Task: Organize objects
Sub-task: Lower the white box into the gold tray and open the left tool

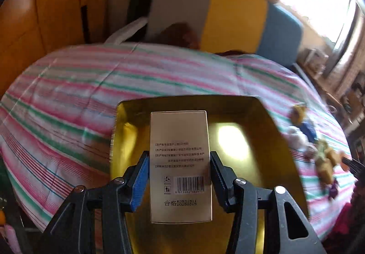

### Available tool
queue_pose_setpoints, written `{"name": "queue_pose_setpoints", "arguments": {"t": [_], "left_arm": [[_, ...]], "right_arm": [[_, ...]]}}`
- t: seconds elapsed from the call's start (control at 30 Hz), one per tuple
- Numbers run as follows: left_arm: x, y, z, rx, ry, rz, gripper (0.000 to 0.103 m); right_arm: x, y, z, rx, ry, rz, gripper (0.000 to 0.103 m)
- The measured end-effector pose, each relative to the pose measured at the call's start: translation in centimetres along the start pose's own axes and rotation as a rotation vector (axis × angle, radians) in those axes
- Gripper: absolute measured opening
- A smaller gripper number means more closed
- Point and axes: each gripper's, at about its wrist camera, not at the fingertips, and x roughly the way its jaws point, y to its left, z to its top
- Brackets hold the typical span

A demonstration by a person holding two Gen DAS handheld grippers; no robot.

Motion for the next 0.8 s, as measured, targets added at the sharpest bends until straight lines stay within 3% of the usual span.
{"name": "queue_pose_setpoints", "arguments": {"t": [0.2,0.4,0.5,0.6,0.8], "left_arm": [[4.2,1.7,1.7,0.015,0.038,0.057,0.051],[6.5,2.5,2.9,-0.001,0.034,0.174,0.055],[5.6,3.2,3.2,-0.031,0.018,0.133,0.067],[3.8,3.2,3.0,-0.005,-0.025,0.137,0.075],[-1.0,3.2,1.0,-0.031,-0.095,0.117,0.075]], "right_arm": [[-0.3,0.7,-0.2,-0.022,-0.025,0.009,0.049],[-0.1,0.9,-0.2,-0.039,-0.029,0.007,0.049],[-0.2,0.8,-0.1,-0.038,-0.040,0.006,0.049],[-0.6,0.7,0.0,-0.031,-0.060,0.005,0.049],[-2.1,1.2,0.1,-0.040,-0.126,0.034,0.049]]}}
